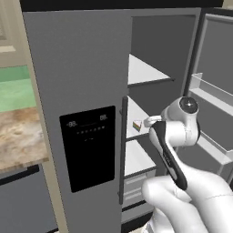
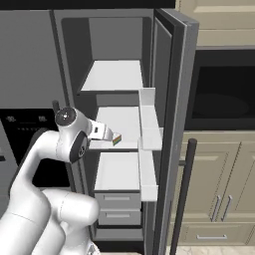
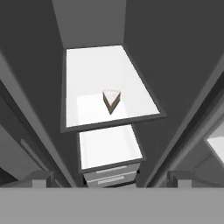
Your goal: Take the cakes from the fridge and place them on the empty tray on the dining counter.
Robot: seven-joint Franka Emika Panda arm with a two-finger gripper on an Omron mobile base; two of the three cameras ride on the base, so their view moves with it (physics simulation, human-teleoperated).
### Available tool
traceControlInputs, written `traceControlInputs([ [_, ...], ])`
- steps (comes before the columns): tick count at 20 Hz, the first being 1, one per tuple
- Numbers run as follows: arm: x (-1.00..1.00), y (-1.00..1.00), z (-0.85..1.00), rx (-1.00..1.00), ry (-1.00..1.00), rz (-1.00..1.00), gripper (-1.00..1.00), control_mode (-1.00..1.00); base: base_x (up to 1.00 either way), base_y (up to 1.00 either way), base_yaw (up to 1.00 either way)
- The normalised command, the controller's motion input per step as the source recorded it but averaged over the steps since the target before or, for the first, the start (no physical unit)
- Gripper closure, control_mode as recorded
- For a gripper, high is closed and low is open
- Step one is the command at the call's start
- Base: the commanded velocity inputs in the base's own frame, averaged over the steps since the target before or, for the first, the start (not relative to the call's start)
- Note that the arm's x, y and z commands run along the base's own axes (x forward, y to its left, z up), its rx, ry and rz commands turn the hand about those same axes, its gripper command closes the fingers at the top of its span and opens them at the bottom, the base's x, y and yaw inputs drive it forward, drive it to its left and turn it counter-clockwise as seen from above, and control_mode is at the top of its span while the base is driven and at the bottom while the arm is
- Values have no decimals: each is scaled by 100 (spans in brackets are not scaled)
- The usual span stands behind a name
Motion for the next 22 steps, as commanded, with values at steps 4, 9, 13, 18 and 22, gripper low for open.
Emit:
traceControlInputs([
  [4, 42, 0, -30, 0, 3, 8, -100, -100, 0, 0, 0],
  [9, 40, 0, -20, 0, 0, 3, -100, -100, 0, 0, 0],
  [13, 33, 0, -22, 0, 0, 0, -100, -100, 0, 0, 0],
  [18, 35, 0, -22, 0, 0, 0, -100, -100, 0, 0, 0],
  [22, 35, 0, -20, 0, 0, 0, -100, -100, 0, 0, 0],
])
